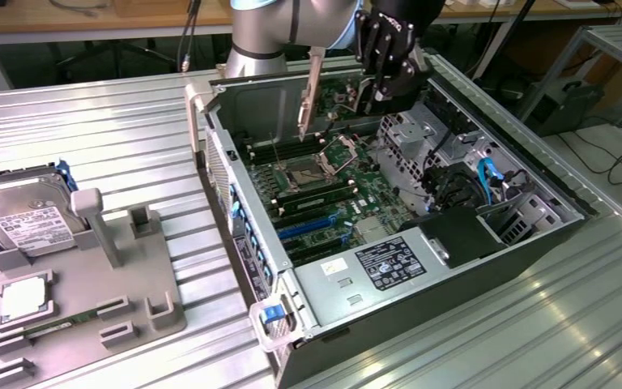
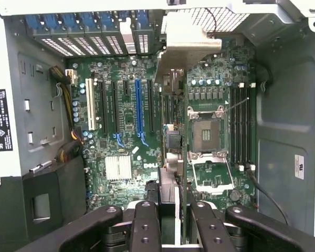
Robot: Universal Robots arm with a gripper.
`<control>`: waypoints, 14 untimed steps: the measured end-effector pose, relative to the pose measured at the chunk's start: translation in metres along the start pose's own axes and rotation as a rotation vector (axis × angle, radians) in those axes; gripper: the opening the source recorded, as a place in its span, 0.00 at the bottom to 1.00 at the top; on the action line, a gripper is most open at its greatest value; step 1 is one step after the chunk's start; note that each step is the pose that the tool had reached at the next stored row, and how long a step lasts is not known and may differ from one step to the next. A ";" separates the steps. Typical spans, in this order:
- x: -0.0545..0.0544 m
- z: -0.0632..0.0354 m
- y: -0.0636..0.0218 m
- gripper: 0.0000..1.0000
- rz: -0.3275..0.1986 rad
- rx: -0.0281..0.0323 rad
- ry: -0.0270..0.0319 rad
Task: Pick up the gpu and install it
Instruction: 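Insert the gpu into the slot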
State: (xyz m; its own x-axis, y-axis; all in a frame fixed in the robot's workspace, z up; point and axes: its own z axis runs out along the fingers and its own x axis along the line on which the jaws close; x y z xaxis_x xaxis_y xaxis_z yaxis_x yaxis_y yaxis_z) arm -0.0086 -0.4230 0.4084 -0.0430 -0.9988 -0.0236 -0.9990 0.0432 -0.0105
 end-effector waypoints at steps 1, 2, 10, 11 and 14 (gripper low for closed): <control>0.000 0.0004 0.0004 0.28 -0.001 0.0016 -0.0001; 0.000 0.0008 0.0008 0.28 -0.001 0.0023 -0.0006; 0.000 0.0029 0.0020 0.28 -0.005 0.0022 -0.0026; 0.000 0.0033 0.0026 0.28 -0.006 0.0021 -0.0034; 0.000 0.0039 0.0031 0.28 -0.007 0.0021 -0.0052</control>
State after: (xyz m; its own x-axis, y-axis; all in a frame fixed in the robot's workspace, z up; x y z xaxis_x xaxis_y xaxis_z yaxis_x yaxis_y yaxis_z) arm -0.0117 -0.4232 0.4045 -0.0357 -0.9989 -0.0287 -0.9993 0.0361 -0.0128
